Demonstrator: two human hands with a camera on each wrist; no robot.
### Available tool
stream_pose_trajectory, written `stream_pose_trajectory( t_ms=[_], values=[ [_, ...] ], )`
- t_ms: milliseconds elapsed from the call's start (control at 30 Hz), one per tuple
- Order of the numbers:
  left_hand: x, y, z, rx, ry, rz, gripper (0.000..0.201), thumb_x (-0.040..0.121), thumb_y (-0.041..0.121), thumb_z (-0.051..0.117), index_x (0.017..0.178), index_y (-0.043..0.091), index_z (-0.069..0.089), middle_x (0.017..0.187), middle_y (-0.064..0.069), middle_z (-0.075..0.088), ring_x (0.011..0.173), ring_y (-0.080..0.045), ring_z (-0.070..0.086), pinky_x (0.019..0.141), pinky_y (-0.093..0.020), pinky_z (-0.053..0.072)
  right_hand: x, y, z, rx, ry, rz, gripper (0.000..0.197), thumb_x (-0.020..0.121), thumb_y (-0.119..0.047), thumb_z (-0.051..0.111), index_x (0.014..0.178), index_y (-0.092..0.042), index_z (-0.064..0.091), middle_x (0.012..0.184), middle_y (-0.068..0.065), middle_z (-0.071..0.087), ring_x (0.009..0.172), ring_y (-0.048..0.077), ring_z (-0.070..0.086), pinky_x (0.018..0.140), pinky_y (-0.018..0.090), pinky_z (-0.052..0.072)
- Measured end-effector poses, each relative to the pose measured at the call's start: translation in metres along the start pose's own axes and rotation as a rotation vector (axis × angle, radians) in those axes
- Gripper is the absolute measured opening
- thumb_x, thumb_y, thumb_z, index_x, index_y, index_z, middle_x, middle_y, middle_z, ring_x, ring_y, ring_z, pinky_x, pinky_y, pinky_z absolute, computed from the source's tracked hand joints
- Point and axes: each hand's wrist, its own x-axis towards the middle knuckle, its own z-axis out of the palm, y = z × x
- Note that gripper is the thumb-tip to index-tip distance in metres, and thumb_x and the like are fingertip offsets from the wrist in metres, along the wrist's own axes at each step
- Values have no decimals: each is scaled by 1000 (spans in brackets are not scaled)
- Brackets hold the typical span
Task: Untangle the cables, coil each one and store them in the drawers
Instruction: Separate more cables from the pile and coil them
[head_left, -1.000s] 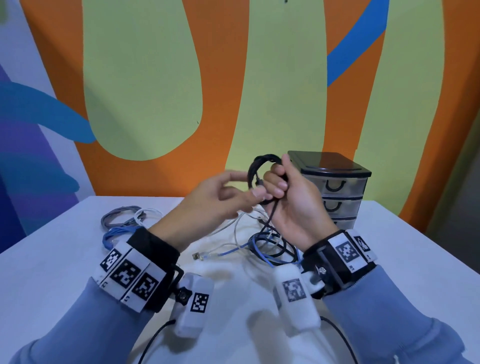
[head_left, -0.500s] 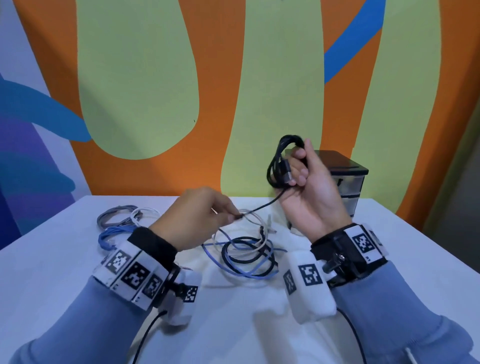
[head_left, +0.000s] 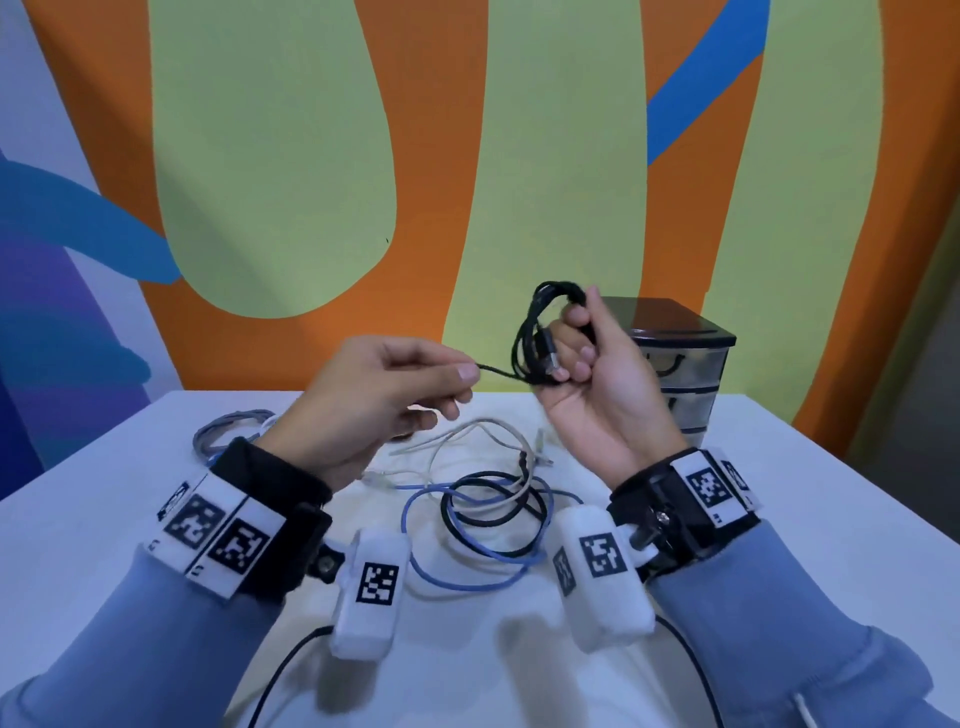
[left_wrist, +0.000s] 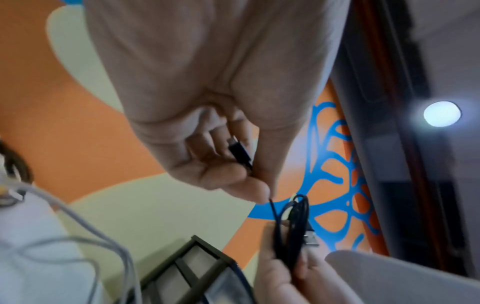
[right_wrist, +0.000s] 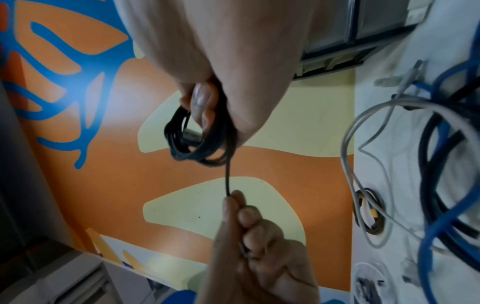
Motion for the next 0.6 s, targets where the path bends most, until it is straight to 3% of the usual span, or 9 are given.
stream_pose_trajectory(
  t_ms=[133, 167, 233, 367, 433, 500, 600],
  values=[
    [0, 3, 7, -309, 51, -41, 7, 83, 8, 78, 77, 12, 80, 73, -4, 62, 59, -10, 55, 52, -16, 46, -3, 13, 8, -80, -47, 33, 40, 110, -39, 45, 77, -18, 49, 54, -9, 24, 43, 6, 24, 45, 17, 27],
    [-2, 6, 11, -379, 50, -41, 2, 80, 10, 78, 79, 12, 79, 73, -3, 62, 59, -9, 55, 52, -14, 47, -3, 15, 8, -93, -39, 15, 39, 111, -38, 45, 77, -18, 48, 55, -9, 24, 43, 6, 24, 45, 18, 27],
    [-5, 6, 19, -415, 43, 21, 10, 79, 12, 78, 89, 9, 78, 77, -4, 67, 63, -8, 58, 57, -14, 51, -2, 19, 8, -107, -5, -23, 39, 111, -37, 44, 78, -17, 48, 55, -8, 25, 44, 5, 25, 46, 18, 28],
    [-5, -1, 23, -203, 89, 272, 16, 81, 22, 82, 97, 17, 84, 94, -6, 72, 88, -15, 60, 82, -26, 48, -6, 30, 8, -293, 109, -99, 37, 112, -36, 46, 80, -16, 49, 58, -5, 24, 45, 6, 26, 45, 19, 26],
    [-4, -2, 21, 36, 109, 379, 15, 83, 22, 83, 97, 16, 83, 103, -1, 75, 101, -11, 67, 89, -20, 48, -7, 34, 8, -408, 129, -130, 36, 112, -36, 47, 81, -17, 49, 59, -4, 26, 47, 8, 26, 46, 21, 24],
    [-2, -3, 21, 210, 103, 415, 9, 88, 15, 82, 97, 14, 81, 110, 0, 76, 111, -8, 69, 90, -14, 50, -8, 37, 10, -468, 122, -150, 38, 111, -35, 48, 78, -17, 48, 59, -4, 29, 47, 8, 26, 46, 21, 25],
    [-1, -7, 25, 363, 143, 436, 7, 95, 14, 78, 96, 20, 74, 97, 7, 77, 91, -12, 74, 75, -25, 54, -11, 38, 14, -482, 129, -156, 40, 112, -33, 47, 75, -18, 46, 57, -5, 29, 46, 9, 23, 46, 22, 25]
  ],
)
